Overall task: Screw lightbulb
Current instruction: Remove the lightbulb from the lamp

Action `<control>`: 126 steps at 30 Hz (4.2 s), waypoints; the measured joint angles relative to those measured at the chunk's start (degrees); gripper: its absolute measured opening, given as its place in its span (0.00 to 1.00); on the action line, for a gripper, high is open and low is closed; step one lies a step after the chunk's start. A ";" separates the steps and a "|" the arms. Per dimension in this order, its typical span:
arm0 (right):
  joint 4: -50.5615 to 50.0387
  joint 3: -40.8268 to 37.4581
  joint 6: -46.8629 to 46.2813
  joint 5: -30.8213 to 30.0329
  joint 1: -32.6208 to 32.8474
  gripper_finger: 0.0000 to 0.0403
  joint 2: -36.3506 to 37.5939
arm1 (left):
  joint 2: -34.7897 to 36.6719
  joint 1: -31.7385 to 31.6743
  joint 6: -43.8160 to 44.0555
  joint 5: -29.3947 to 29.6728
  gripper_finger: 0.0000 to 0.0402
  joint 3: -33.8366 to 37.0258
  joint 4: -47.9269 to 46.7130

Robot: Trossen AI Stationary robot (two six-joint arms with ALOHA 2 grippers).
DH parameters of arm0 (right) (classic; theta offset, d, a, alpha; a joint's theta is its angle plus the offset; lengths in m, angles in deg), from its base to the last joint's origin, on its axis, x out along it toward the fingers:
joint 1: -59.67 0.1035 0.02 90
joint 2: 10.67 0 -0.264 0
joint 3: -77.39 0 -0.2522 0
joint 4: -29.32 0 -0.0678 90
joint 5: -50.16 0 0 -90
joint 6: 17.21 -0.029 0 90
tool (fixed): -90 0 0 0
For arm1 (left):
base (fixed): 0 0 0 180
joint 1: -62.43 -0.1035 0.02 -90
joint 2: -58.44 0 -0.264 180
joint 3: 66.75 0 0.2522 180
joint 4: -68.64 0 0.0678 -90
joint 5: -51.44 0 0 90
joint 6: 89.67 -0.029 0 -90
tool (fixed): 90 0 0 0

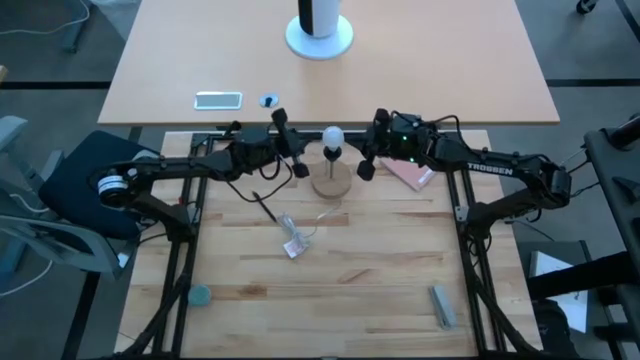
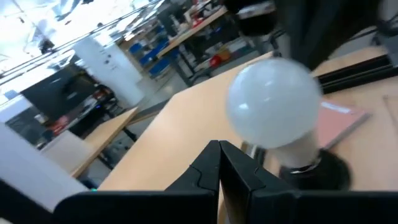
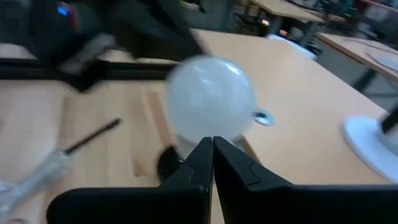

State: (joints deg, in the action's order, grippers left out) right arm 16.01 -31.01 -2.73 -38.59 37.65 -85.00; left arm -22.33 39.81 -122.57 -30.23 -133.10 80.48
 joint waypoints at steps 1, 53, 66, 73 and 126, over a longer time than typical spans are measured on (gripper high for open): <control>0.70 0.00 0.00 0.51 0.00 0.02 -0.09 | -0.06 -0.21 -0.13 0.14 0.00 0.01 0.18; -0.92 -5.66 -2.14 -2.26 -1.23 0.02 1.48 | -0.66 -0.23 1.00 -5.34 0.00 -0.01 -3.15; 20.47 -12.83 -1.31 1.32 -1.29 0.26 -1.91 | -4.32 -0.23 3.15 -6.24 0.00 0.01 -1.43; 25.03 -12.66 -1.47 2.03 -1.25 0.45 -4.96 | -4.83 -0.23 3.43 -8.12 0.00 -0.01 0.50; -16.31 -9.00 -12.05 -5.65 -1.07 0.33 9.93 | 7.62 -0.03 9.70 -6.77 0.00 -0.01 -27.53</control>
State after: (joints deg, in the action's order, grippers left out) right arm -0.30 -40.01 -14.78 -44.25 36.57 -75.07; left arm -14.71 39.78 -112.87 -37.00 -133.10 52.96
